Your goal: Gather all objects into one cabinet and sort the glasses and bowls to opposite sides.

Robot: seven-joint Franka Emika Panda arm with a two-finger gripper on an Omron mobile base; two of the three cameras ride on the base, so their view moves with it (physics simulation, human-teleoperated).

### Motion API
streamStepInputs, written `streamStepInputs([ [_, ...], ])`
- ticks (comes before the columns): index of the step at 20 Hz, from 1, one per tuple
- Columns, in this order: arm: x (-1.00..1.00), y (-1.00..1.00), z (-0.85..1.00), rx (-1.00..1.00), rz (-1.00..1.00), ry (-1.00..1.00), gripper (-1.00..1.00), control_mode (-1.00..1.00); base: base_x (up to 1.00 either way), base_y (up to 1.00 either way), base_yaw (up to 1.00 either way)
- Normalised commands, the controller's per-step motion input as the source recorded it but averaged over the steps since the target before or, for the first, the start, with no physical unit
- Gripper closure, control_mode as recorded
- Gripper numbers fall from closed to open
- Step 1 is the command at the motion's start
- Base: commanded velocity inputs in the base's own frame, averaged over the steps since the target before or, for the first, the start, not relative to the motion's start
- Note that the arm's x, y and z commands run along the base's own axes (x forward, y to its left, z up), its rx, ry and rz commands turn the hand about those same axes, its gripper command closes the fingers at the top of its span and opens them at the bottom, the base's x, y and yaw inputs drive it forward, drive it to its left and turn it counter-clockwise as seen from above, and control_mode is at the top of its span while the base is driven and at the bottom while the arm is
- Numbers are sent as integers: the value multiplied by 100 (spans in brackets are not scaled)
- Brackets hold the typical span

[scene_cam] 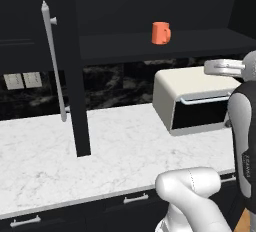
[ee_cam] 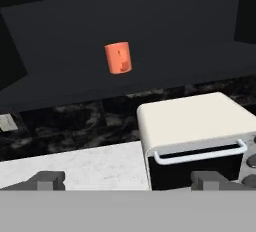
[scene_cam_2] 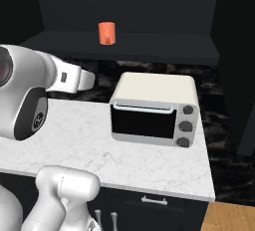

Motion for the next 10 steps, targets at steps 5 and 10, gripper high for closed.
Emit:
streamStepInputs([
  [5, 10, -3, 31, -5, 0, -7, -100, -100, 0, 0, 0],
  [10, 8, 11, 9, -14, 0, -11, -100, -100, 0, 0, 0],
])
